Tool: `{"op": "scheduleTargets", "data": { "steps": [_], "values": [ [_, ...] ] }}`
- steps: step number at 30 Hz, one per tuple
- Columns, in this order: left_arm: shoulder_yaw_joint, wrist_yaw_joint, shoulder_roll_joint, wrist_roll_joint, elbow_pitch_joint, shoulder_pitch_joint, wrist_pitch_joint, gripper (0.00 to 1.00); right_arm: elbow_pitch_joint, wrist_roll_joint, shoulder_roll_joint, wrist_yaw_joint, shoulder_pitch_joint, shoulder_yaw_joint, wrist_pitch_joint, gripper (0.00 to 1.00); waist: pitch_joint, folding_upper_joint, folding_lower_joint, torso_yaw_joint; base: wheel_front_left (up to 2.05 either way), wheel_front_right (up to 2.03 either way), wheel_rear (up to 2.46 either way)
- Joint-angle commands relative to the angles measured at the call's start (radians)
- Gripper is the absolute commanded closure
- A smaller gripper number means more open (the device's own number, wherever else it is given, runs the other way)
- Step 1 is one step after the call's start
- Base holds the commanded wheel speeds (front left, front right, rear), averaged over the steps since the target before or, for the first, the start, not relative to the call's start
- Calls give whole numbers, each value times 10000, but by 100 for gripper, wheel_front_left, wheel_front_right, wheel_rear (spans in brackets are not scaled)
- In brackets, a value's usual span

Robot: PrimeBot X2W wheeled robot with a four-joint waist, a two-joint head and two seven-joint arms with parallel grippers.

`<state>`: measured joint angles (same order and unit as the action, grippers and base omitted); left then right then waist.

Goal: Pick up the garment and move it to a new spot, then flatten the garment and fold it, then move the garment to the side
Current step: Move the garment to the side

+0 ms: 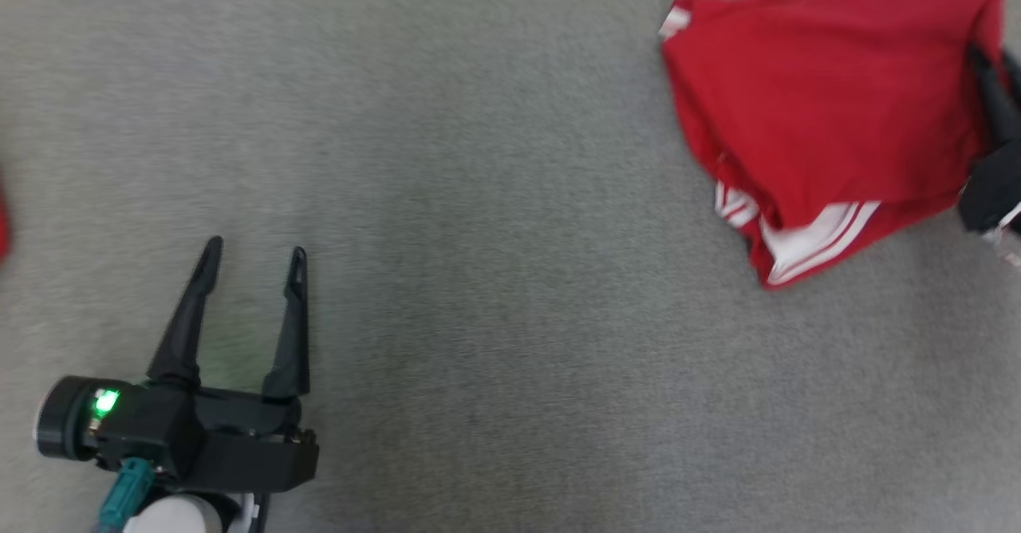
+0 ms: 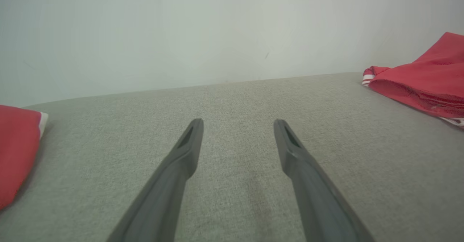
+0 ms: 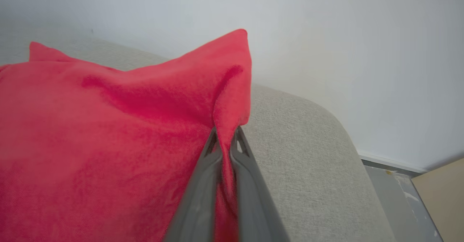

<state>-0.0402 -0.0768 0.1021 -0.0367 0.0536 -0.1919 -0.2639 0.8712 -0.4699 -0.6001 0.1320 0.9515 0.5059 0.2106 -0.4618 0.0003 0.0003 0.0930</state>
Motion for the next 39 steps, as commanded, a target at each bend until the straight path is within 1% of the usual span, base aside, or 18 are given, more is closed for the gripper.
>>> {"op": "scheduleTargets", "data": {
  "steps": [1, 4, 11, 18, 20, 26, 27, 28, 29, 34, 39],
  "values": [
    [57, -7, 102, 48, 91, -177, -3, 0, 0, -108, -105, -31, 240, 10, 35, 100, -1300, -3, -3, 1295, 0, 0, 0],
    [117, -33, 286, 137, 294, -274, -5, 0, 115, -257, -467, -29, 771, 220, -13, 100, -1621, -3, -3, 1644, 0, 0, 0],
    [-3, -32, 417, 261, 667, -247, -1, 0, 303, -604, -1288, -29, 1951, 639, -96, 100, -2038, -3, -3, 2127, 0, 0, 0],
    [-263, -91, 453, 263, 742, -426, 34, 0, 513, -694, -1820, -29, 2940, 1196, -167, 100, -2238, -3, -3, 2175, 0, 0, 0],
    [-269, -91, 472, 227, 771, -440, 40, 0, 657, -657, -1875, -29, 3210, 1345, -189, 100, -2263, -3, -3, 2140, 0, 0, 0],
    [-326, -29, 462, 186, 806, -400, 65, 0, 1182, -273, -1681, -29, 4005, 1796, -316, 100, -2365, -3, -3, 2021, 0, 0, 0],
    [-330, -17, 453, 182, 801, -391, 66, 0, 1342, -198, -1669, -29, 4119, 1860, -340, 81, -2379, -3, -3, 1982, 0, 0, 0],
    [-332, 1, 452, 172, 801, -389, 68, 0, 1482, -150, -1649, -29, 4239, 1901, -373, 50, -2388, -3, -3, 1943, 0, 0, 0],
    [-332, 24, 442, 158, 803, -389, 68, 0, 1618, -54, -1646, -29, 4385, 1933, -332, 0, -2391, -3, -3, 1899, 0, 0, 0],
    [-265, 75, 431, 90, 735, -330, 68, 0, 2153, 448, -1526, -29, 4799, 2121, 18, 0, -2277, -3, -3, 1749, 0, 0, 0],
    [-232, 155, 368, 11, 746, -246, 67, 0, 2382, 587, -1336, -29, 4883, 2177, 225, 0, -2022, -3, -3, 1655, 0, 0, 0]
  ]
}}
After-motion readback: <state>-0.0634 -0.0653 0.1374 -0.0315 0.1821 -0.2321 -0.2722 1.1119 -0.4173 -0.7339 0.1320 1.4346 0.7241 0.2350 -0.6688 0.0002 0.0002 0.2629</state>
